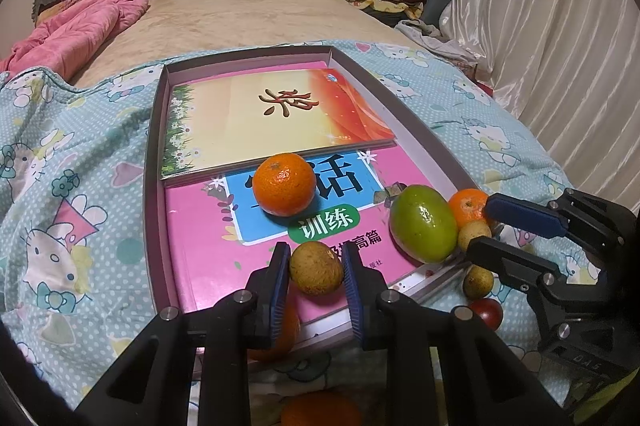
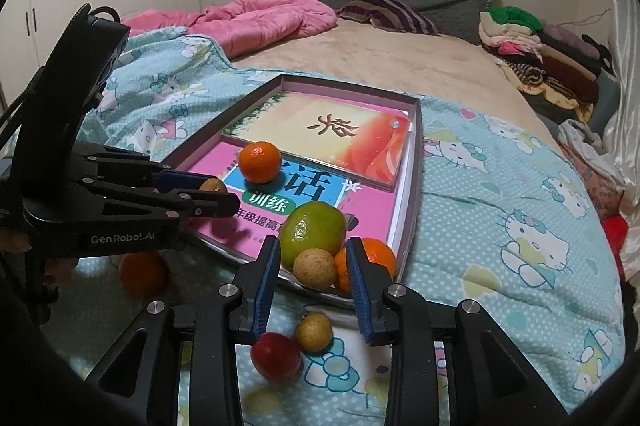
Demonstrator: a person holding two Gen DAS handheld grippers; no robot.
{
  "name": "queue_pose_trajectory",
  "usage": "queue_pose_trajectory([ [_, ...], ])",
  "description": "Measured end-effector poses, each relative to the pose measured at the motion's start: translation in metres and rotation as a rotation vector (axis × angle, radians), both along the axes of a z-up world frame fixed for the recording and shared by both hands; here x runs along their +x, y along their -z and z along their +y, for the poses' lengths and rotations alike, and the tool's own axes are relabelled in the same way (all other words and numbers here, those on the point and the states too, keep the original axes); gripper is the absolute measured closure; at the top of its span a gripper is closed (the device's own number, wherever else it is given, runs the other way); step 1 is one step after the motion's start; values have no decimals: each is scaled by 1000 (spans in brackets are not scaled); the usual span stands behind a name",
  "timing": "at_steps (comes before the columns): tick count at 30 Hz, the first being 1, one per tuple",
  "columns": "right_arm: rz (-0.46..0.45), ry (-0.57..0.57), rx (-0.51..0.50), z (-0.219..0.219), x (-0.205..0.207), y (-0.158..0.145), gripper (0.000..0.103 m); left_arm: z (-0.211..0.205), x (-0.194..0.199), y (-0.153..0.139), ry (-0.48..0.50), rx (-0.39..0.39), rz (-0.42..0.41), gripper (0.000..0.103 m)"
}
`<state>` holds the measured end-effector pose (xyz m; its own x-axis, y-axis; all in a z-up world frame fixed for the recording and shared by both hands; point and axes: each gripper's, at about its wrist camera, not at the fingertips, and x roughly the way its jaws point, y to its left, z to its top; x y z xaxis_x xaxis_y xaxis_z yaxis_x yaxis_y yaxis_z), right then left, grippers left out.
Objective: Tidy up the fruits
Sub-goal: 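Lower the brown fruits onto the book and open both tools, then withdraw both open tools from the tray toward the loose fruits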
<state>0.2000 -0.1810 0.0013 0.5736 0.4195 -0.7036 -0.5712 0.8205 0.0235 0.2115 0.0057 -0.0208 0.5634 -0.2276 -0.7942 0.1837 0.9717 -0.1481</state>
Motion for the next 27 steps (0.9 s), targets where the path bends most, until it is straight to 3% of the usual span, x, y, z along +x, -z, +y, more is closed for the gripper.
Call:
queue_pose_trajectory([
  [12, -6, 27, -10, -9, 3, -2, 67, 0, 0, -1, 1, 1, 0, 76],
  [27, 14, 73, 39, -22, 9, -3, 54, -2, -11, -19, 6, -15, -41, 58],
])
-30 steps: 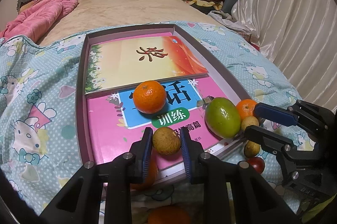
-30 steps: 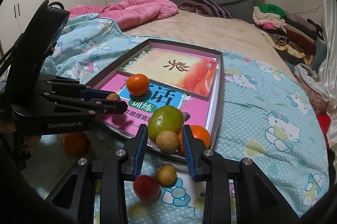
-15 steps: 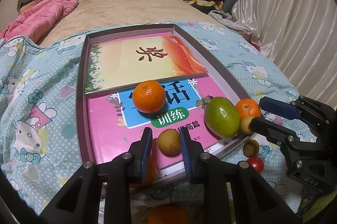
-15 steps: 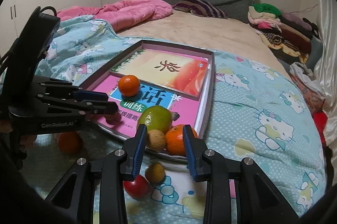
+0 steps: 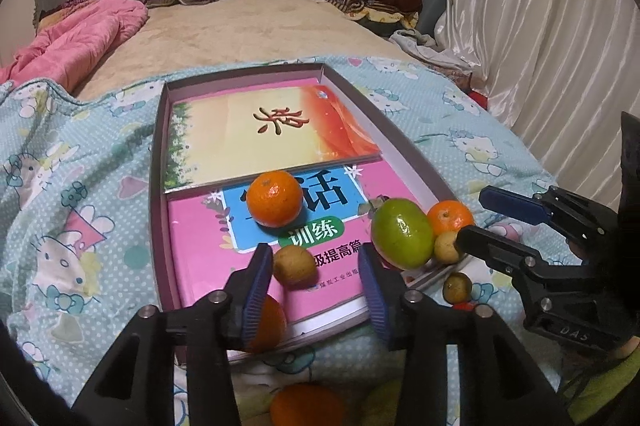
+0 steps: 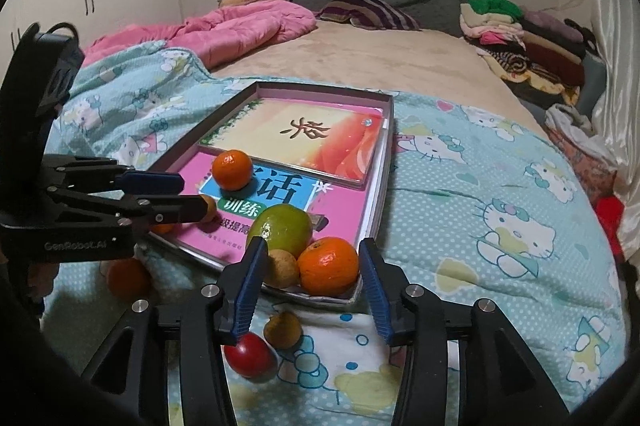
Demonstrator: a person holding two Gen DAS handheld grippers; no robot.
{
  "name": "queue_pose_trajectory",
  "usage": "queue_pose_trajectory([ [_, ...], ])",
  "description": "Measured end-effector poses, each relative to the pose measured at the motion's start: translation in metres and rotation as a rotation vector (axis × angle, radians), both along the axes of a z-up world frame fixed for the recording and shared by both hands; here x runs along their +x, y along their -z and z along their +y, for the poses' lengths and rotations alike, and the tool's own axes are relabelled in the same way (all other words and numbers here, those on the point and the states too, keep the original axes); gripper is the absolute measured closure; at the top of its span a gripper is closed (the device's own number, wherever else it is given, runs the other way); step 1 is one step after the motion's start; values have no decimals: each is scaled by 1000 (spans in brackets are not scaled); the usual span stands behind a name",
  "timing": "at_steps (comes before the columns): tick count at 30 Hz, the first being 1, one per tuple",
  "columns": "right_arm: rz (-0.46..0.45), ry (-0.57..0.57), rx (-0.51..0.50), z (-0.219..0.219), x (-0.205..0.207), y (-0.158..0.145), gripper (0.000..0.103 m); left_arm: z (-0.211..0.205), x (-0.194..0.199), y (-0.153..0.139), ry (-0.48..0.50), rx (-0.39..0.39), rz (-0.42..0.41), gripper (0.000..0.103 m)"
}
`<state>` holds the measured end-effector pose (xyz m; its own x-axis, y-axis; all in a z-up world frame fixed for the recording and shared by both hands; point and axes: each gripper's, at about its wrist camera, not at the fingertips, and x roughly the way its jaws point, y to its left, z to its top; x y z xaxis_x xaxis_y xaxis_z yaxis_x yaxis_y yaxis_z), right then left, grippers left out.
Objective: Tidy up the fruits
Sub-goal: 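Withdraw both open tools from the tray toward the loose fruits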
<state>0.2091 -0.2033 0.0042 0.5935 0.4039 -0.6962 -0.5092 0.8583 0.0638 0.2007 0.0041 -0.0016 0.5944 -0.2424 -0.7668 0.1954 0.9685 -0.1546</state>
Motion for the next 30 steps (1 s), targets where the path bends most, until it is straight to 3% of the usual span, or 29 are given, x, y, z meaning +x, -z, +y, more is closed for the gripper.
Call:
queue_pose_trajectory([
  [30, -27, 51, 60, -13, -3, -15, 38, 16, -20, -43, -65, -10, -93, 23],
])
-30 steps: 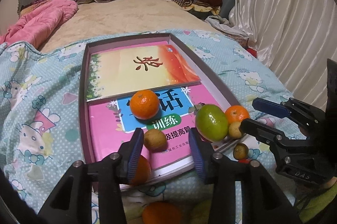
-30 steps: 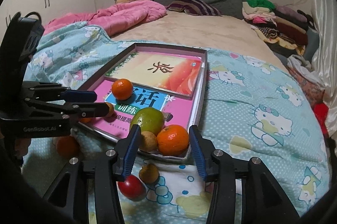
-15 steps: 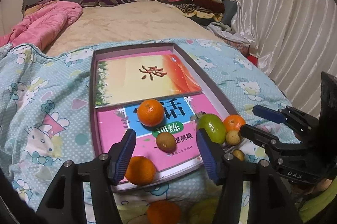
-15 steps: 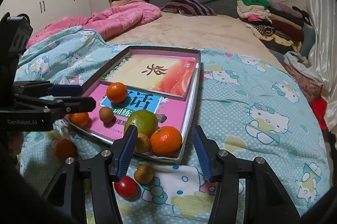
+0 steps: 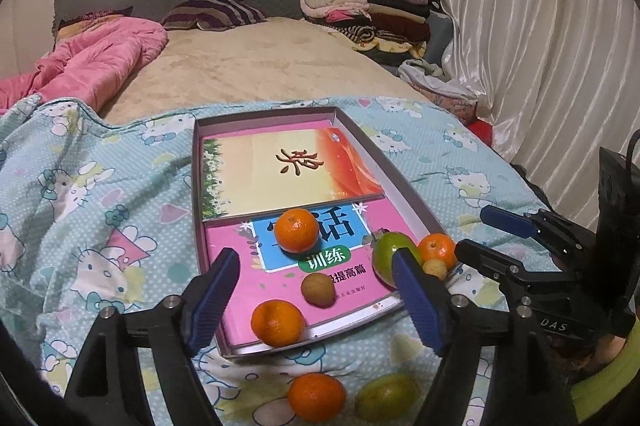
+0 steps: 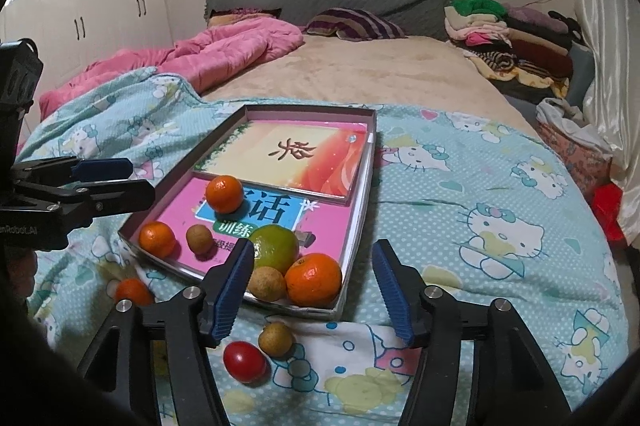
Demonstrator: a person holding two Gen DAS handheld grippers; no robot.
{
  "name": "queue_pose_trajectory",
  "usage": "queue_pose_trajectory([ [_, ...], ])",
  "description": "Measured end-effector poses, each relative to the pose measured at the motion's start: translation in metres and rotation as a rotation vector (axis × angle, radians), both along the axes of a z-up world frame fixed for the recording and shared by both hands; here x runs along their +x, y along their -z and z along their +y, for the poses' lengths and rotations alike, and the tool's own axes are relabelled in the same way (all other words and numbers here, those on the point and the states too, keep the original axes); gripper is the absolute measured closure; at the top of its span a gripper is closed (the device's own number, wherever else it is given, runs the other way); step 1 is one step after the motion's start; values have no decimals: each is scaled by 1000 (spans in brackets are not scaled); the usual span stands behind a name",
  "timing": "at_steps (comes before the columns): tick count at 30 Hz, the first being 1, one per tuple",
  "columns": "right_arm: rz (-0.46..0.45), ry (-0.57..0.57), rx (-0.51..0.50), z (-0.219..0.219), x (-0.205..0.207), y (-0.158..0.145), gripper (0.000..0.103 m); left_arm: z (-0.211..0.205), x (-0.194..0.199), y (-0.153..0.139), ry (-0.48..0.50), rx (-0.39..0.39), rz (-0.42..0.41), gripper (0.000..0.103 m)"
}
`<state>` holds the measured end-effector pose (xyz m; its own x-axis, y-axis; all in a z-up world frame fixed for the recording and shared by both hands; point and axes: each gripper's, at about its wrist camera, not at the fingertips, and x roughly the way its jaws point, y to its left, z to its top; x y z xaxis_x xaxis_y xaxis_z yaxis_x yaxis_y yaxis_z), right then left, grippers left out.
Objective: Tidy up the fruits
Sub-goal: 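Withdraw both open tools from the tray toward the loose fruits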
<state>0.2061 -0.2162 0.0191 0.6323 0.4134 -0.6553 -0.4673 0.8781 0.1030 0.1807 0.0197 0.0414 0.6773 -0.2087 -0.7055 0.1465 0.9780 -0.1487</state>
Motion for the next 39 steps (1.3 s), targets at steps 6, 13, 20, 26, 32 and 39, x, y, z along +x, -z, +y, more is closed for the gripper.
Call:
queue_pose_trajectory([
  [6, -15, -6, 21, -2, -5, -7, 36, 4, -8, -7, -29, -3, -21, 16],
  [13, -39, -18, 59, -4, -11, -18, 34, 5, -17, -9, -46, 20, -32, 12],
  [20, -58, -30, 73, -4, -18, -29, 33, 4, -28, -8, -43, 36, -30, 12],
  [26, -64, -29, 76, -7, -23, -34, 33, 2, -37, -10, -29, 25, -29, 12],
  [32, -71, -25, 78, -9, -29, -37, 33, -3, -50, -9, -10, 17, -35, 12],
  [39, -61, -25, 73, -13, -38, -33, 33, -13, -62, -1, 30, 25, -23, 12],
])
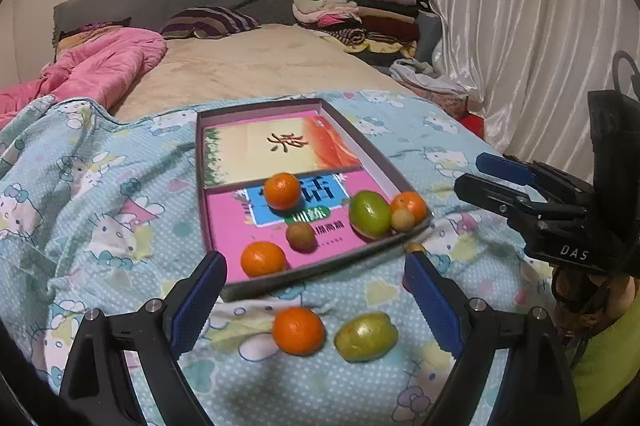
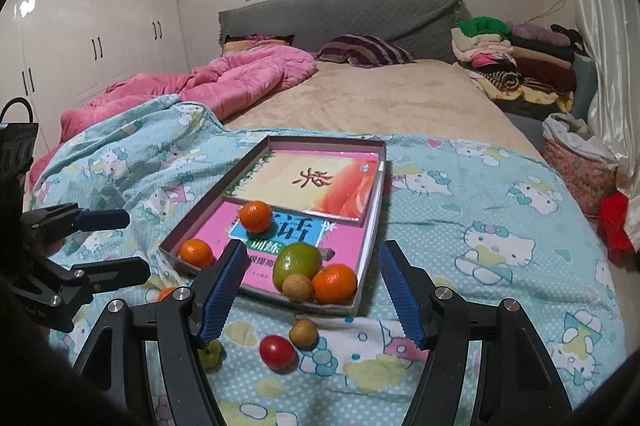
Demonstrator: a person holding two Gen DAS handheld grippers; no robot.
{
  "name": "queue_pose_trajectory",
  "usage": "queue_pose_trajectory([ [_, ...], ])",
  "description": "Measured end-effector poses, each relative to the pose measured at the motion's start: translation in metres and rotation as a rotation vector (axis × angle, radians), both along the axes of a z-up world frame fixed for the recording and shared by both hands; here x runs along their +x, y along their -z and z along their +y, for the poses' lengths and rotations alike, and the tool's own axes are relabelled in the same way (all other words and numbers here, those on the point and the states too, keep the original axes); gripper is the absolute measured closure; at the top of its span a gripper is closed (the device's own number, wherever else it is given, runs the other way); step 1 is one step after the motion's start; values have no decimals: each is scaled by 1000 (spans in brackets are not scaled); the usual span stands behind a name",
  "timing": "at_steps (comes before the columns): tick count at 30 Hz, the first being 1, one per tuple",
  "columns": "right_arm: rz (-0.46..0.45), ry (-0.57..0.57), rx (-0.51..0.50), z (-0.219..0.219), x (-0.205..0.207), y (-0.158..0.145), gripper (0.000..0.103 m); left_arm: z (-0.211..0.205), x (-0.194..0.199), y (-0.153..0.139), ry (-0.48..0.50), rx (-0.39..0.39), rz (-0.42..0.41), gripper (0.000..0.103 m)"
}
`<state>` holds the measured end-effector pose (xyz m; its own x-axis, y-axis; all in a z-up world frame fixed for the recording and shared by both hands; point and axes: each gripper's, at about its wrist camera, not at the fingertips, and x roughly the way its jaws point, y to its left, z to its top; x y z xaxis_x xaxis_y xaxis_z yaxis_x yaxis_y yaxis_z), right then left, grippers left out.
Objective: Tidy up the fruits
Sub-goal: 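Withdraw both open tools from the tray toward the loose fruits, then grasp the green pear with the left tool while the right grasps the red tomato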
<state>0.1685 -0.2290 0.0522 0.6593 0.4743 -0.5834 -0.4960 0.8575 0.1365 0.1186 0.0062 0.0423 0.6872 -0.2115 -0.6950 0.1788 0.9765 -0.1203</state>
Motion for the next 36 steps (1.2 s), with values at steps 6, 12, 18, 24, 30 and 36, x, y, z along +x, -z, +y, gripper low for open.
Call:
queue_pose_trajectory([
  [6, 17, -4, -17, -2, -7, 8, 33, -10, -8, 11, 35, 14, 21, 12],
  [12, 36, -15, -21, -2, -14, 15, 33, -20, -16, 24, 79, 18, 56, 12],
  [18, 68, -31, -41, 1, -19, 27, 33, -30, -25, 37, 110, 32, 81, 13],
  [24, 88, -40, -51, 2, -23, 37, 33, -37, -28, 47, 133, 42, 100, 13],
  [30, 106, -54, -62, 4, -28, 44, 33, -41, -27, 53, 143, 49, 114, 17],
  [36, 153, -88, -78, 10, -29, 57, 45, -42, -24, 60, 148, 51, 127, 22],
])
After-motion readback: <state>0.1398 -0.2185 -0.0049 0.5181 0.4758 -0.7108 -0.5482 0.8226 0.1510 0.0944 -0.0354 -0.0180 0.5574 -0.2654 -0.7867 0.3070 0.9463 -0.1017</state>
